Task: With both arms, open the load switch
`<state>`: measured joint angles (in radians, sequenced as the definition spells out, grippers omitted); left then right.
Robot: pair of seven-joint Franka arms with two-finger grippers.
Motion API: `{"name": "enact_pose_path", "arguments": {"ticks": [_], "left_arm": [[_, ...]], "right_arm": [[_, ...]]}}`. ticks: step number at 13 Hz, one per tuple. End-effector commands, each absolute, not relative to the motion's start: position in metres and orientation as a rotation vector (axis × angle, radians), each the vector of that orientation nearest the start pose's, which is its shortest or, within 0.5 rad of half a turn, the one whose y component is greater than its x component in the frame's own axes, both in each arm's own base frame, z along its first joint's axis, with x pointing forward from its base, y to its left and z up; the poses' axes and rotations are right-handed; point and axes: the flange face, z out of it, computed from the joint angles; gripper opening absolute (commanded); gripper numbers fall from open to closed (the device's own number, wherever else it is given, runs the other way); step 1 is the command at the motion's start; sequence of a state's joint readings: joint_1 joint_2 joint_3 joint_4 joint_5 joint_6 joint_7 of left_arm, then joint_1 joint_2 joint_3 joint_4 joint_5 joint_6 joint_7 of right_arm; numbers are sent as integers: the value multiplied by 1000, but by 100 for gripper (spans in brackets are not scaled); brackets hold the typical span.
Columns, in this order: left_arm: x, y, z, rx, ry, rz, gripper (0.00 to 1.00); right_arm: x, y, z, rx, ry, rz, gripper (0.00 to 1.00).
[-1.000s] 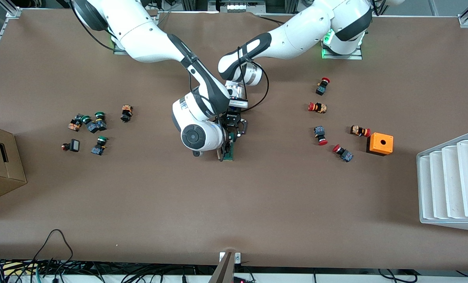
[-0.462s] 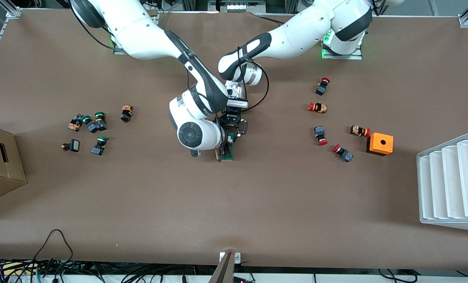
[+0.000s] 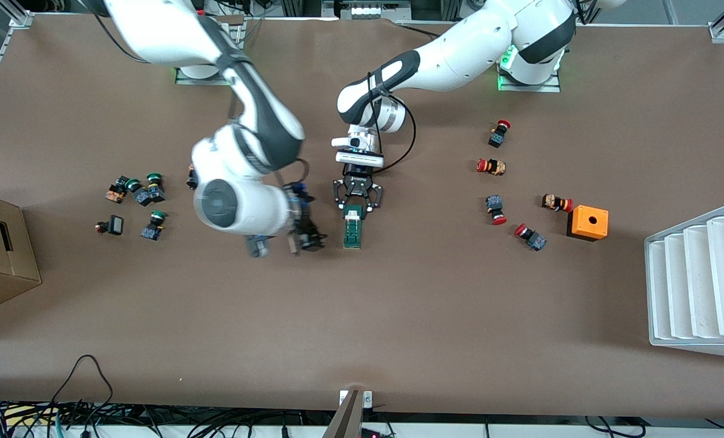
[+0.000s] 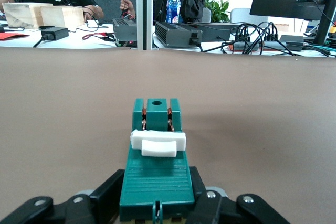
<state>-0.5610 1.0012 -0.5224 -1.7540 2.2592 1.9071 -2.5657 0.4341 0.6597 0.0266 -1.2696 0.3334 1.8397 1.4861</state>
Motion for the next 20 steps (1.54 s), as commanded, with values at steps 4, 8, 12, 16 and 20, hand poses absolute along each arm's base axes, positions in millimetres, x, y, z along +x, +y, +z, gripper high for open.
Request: {"name": "enact_pose_path", "arguments": {"ticks": [4, 8, 12, 16, 20], "left_arm": [[359, -536, 106, -2756, -5, -1824, 100], [363, -527, 153, -2859, 1, -1759, 100], [388, -491, 229, -3036, -148, -1605, 100], [413, -475, 313, -3209, -478, -1308, 100], [443, -457, 394, -3236, -630, -958, 100]], "right_arm": [[617, 207, 429, -2793, 1045, 373, 99], [599, 128, 478, -2975, 575, 322, 99], [557, 58, 520, -3122, 116, 182, 99], [554, 42, 540, -3193, -69, 120, 99], [583, 45, 542, -3194, -80, 73, 99]]}}
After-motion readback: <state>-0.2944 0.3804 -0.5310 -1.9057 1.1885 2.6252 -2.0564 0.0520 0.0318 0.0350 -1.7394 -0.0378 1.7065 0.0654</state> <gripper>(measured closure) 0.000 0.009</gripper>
